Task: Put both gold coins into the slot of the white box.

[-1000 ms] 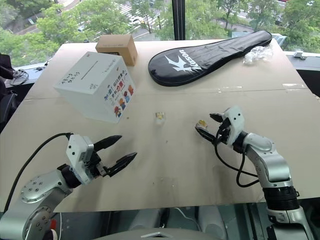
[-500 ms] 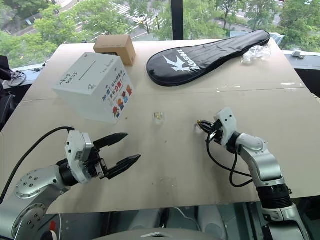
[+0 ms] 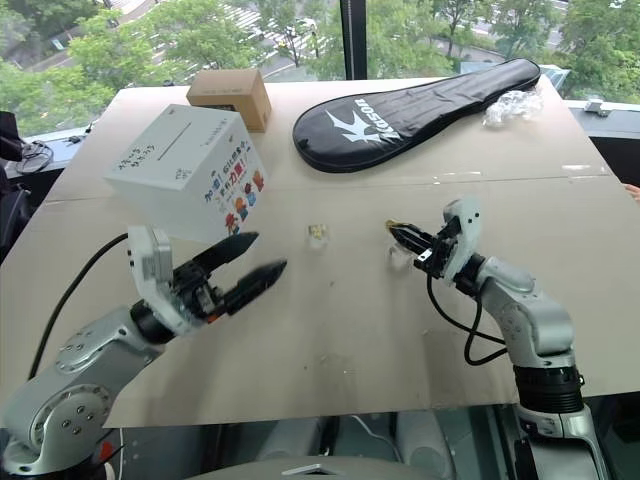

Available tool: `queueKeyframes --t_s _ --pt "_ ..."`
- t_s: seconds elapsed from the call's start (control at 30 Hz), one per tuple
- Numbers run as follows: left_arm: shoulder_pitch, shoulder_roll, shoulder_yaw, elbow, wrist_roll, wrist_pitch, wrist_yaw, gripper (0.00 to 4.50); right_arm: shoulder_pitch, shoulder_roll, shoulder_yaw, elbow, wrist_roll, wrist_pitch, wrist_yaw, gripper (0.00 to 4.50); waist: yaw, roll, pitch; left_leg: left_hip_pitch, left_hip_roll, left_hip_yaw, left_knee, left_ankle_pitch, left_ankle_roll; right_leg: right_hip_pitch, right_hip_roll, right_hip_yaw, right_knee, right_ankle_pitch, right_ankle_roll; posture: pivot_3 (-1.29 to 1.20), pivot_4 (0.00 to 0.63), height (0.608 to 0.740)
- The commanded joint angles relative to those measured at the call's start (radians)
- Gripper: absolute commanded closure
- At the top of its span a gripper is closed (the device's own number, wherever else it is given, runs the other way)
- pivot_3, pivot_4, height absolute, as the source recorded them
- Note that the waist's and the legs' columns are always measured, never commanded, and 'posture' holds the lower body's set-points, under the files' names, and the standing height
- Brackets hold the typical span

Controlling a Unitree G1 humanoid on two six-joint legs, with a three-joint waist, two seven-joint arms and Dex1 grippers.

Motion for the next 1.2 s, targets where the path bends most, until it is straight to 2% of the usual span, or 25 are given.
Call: queueKeyframes --t_s 0.03,0.17,0.3,0.47,0.5,0.53,0.77,0.97,1.07,1.2 --pt "-0.035 -0.039 -0.015 -0.026 -0.229 0.026 0.083 0.0 -0.057 0.027 -0.045 -0.117 0.284 0.163 -0.049 4.44 -0.001 0.0 0.0 0.0 0.0 0.001 0.0 0.0 0.0 0.0 0.0 0.001 0.0 0.0 0.0 0.0 0.15 0.74" --pt "-0.054 -0.086 -0.038 -0.015 -0.471 0.013 0.151 0.0 -0.095 0.061 -0.048 -0.146 0.509 0.24 -0.145 4.44 0.001 0.0 0.0 0.0 0.0 0.0 0.0 0.0 0.0 0.0 0.0 0.0 0.0 0.0 0.0 0.0 0.15 0.74" --pt "-0.064 -0.118 -0.064 -0.012 -0.513 -0.005 0.162 0.0 -0.123 0.091 -0.011 -0.158 0.635 0.252 -0.203 4.44 -0.001 0.0 0.0 0.0 0.0 0.0 0.0 0.0 0.0 0.0 0.0 0.0 0.0 0.0 0.0 0.0 0.15 0.74" --pt "-0.079 -0.109 -0.089 -0.022 -0.559 -0.003 0.17 0.0 -0.133 0.113 0.02 -0.16 0.674 0.231 -0.246 4.44 -0.002 0.0 0.0 0.0 -0.001 0.0 0.0 0.0 0.0 0.0 0.0 -0.001 0.0 0.0 0.0 0.0 0.15 0.74" --pt "-0.073 -0.106 -0.091 -0.025 -0.557 -0.002 0.168 0.52 -0.134 0.116 0.024 -0.162 0.681 0.227 -0.252 4.5 -0.003 0.0 0.0 0.0 -0.001 0.0 0.0 0.0 0.0 0.0 0.0 -0.001 0.0 0.0 0.0 0.0 0.15 0.74" --pt "-0.068 -0.104 -0.092 -0.026 -0.557 -0.003 0.166 0.82 -0.133 0.119 0.029 -0.165 0.689 0.223 -0.257 4.5 -0.003 0.0 0.0 0.0 -0.001 0.0 0.0 0.0 0.0 0.0 0.0 -0.001 0.0 0.0 0.0 0.0 0.15 0.74" --pt "-0.059 -0.085 -0.101 -0.031 -0.562 -0.005 0.15 4.37 -0.135 0.107 0.052 -0.176 0.713 0.214 -0.265 4.5 -0.003 0.0 0.0 0.0 -0.001 0.0 0.0 0.0 0.0 0.0 0.001 -0.001 0.0 0.0 0.0 0.0 0.15 0.74" --pt "-0.059 -0.067 -0.112 -0.029 -0.571 0.0 0.141 4.45 -0.138 0.094 0.074 -0.187 0.693 0.201 -0.26 4.5 -0.003 0.0 0.0 0.0 -0.001 0.0 0.0 0.0 0.0 0.0 0.001 -0.001 0.0 0.0 0.0 0.0 0.15 0.74" --pt "-0.056 -0.057 -0.115 -0.025 -0.572 0.004 0.142 4.5 -0.141 0.096 0.085 -0.187 0.655 0.174 -0.262 3.73 -0.004 0.0 0.0 0.0 -0.001 0.0 0.0 0.0 0.0 0.0 0.001 -0.001 0.0 0.0 0.0 0.0 0.15 0.74" --pt "-0.082 -0.05 -0.081 0.004 -0.495 -0.036 0.204 4.5 -0.126 0.072 0.069 -0.184 0.606 0.156 -0.295 2.0 -0.002 0.0 0.0 0.0 -0.001 0.0 0.0 0.0 0.0 0.0 0.001 -0.001 0.0 0.0 0.0 0.0 0.15 0.74"
